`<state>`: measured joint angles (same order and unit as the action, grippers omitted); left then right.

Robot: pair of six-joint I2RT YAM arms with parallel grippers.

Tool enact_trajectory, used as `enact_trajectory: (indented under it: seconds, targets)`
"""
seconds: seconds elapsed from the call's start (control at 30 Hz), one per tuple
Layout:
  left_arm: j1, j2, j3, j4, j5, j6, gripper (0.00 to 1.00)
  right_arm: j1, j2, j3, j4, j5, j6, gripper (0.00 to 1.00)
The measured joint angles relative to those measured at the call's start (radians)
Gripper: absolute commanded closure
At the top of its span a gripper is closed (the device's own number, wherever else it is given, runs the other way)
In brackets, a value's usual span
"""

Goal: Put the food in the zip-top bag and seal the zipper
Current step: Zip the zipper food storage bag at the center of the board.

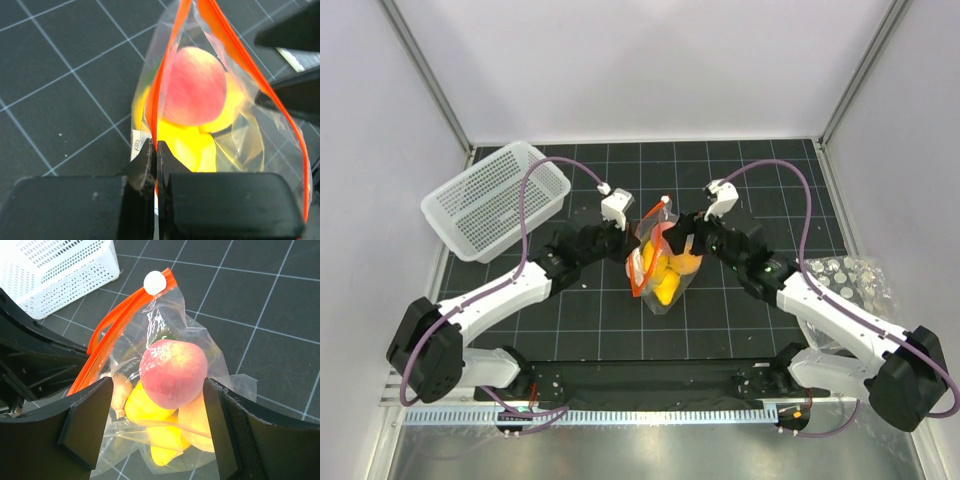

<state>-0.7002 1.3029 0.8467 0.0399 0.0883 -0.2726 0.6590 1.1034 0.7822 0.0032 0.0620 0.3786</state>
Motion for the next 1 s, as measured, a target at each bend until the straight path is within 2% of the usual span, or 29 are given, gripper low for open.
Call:
enact_trajectory:
  seconds: [0.2, 0.47, 0.57, 0.83, 1.0]
  targets:
    - [0.0, -0.043, -0.084, 0.095, 0.09, 0.048, 1.0, 0.0, -0.016, -0.032, 0.061, -0.004, -0.044, 0.16]
    - [0.0, -0.048, -0.093, 0.134, 0.211, 0.1, 1.0, -0.002, 0.033, -0.034, 0.133, -0.016, -0.095, 0.07]
    - [0.0, -0.039, -0.093, 0.131, 0.223, 0.107, 1.0, -0.025, 0.032, -0.042, 0.165, -0.064, -0.095, 0.04]
    - [0.0, -0.036, -0.093, 0.125, 0.227, 0.124, 1.0, -0.119, 0.008, -0.056, 0.213, -0.149, -0.014, 0.04]
    - [0.0, -0.036, -0.093, 0.124, 0.225, 0.124, 1.0, -0.134, 0.082, 0.006, 0.215, -0.202, 0.032, 0.03]
